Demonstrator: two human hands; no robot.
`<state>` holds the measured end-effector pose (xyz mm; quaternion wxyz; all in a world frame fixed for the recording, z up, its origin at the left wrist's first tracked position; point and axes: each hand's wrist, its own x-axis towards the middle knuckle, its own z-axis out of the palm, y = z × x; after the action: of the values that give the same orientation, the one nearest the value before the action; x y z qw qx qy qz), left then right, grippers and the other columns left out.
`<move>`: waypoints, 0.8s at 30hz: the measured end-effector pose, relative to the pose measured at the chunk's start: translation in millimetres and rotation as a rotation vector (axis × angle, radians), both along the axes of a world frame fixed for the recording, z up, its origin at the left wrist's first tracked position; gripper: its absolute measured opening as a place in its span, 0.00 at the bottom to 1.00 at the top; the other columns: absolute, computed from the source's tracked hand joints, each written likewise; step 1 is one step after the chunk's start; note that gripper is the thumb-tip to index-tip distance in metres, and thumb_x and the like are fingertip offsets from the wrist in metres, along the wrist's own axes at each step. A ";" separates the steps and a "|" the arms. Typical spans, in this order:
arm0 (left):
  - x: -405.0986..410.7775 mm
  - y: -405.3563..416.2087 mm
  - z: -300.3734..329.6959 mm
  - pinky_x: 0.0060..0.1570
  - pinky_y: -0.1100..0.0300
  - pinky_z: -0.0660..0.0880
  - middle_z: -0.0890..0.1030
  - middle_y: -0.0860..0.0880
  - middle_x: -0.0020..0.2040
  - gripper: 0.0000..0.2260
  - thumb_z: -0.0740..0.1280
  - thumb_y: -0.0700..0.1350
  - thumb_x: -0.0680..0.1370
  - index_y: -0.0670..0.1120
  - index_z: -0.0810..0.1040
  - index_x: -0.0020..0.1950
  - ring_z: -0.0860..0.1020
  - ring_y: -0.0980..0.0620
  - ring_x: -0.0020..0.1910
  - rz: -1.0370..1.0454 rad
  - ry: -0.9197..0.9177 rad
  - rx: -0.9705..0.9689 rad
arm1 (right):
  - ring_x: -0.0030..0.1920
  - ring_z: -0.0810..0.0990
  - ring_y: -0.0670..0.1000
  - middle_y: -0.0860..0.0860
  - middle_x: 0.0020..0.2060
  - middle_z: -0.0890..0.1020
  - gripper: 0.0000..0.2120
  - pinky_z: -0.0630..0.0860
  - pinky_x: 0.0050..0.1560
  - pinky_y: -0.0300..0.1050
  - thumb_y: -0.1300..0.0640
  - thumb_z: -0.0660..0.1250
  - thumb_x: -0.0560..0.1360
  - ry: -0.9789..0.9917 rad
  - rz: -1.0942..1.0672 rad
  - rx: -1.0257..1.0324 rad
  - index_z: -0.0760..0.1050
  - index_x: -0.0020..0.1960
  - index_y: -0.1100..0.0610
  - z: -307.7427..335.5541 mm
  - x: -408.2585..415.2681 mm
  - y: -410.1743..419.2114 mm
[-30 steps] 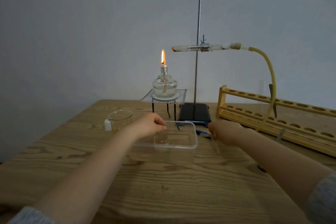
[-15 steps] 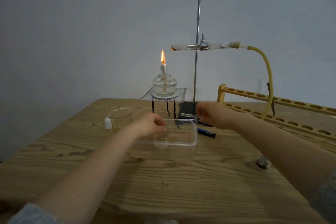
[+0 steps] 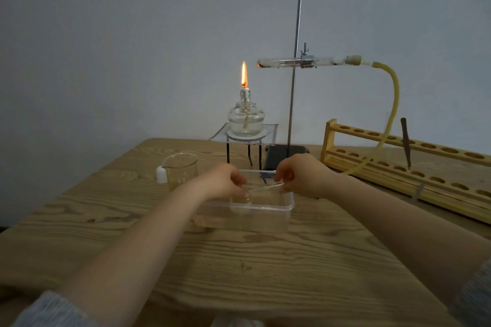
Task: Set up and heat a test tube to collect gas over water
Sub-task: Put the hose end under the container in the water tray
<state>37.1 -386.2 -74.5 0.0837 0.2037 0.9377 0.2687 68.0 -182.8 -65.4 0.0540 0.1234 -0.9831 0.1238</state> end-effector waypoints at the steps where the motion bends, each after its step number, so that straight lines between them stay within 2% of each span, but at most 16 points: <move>1: -0.3 -0.2 -0.3 0.62 0.55 0.72 0.79 0.49 0.60 0.22 0.74 0.47 0.71 0.46 0.76 0.64 0.77 0.52 0.58 0.000 -0.002 -0.004 | 0.47 0.77 0.45 0.46 0.47 0.79 0.11 0.74 0.50 0.37 0.56 0.71 0.73 -0.021 -0.003 0.004 0.80 0.56 0.54 0.1 -0.2 -0.8; 4: -1.0 -0.7 -1.6 0.62 0.56 0.72 0.80 0.50 0.58 0.21 0.74 0.49 0.70 0.47 0.78 0.62 0.77 0.52 0.57 0.010 -0.004 -0.003 | 0.52 0.79 0.48 0.50 0.54 0.82 0.13 0.75 0.55 0.40 0.55 0.66 0.77 -0.076 -0.010 -0.006 0.80 0.59 0.57 3.8 -2.1 -3.1; 8: -3.0 -1.2 -1.9 0.58 0.60 0.72 0.81 0.52 0.55 0.18 0.75 0.50 0.70 0.48 0.80 0.58 0.78 0.54 0.54 0.018 0.003 -0.016 | 0.55 0.79 0.50 0.51 0.56 0.81 0.13 0.74 0.61 0.44 0.56 0.62 0.79 -0.158 -0.012 0.057 0.79 0.61 0.57 7.4 -5.2 -2.5; 11: -2.6 -0.4 -0.5 0.55 0.62 0.71 0.81 0.53 0.55 0.18 0.74 0.50 0.70 0.49 0.80 0.59 0.77 0.55 0.53 0.015 0.004 -0.022 | 0.54 0.78 0.49 0.51 0.55 0.81 0.12 0.74 0.60 0.43 0.56 0.63 0.78 -0.170 0.001 0.082 0.79 0.59 0.57 11.8 -4.3 -1.7; 18: -2.9 -0.7 0.1 0.57 0.61 0.72 0.80 0.52 0.55 0.18 0.74 0.50 0.70 0.49 0.80 0.58 0.77 0.54 0.55 0.009 -0.010 -0.035 | 0.56 0.78 0.50 0.49 0.54 0.81 0.10 0.72 0.56 0.39 0.60 0.66 0.77 -0.132 0.005 0.202 0.80 0.56 0.55 15.7 -3.8 -5.5; 21: -4.1 -0.4 0.3 0.58 0.60 0.72 0.80 0.53 0.54 0.19 0.75 0.50 0.69 0.49 0.79 0.59 0.77 0.54 0.55 0.015 -0.028 -0.039 | 0.55 0.79 0.51 0.50 0.54 0.81 0.10 0.76 0.57 0.44 0.60 0.65 0.76 -0.105 -0.013 0.291 0.81 0.55 0.54 13.5 -6.5 -8.6; 24: -5.9 0.0 -0.5 0.61 0.56 0.73 0.80 0.52 0.54 0.21 0.76 0.50 0.67 0.50 0.79 0.58 0.78 0.53 0.55 0.016 -0.039 -0.048 | 0.51 0.81 0.54 0.54 0.51 0.82 0.10 0.79 0.55 0.51 0.60 0.64 0.76 -0.108 -0.042 0.336 0.81 0.53 0.58 10.0 -9.8 -13.4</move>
<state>31.2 -386.2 -75.1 0.1047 0.1887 0.9438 0.2505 58.1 -196.2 -55.4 -0.0177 0.1031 -0.9938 -0.0371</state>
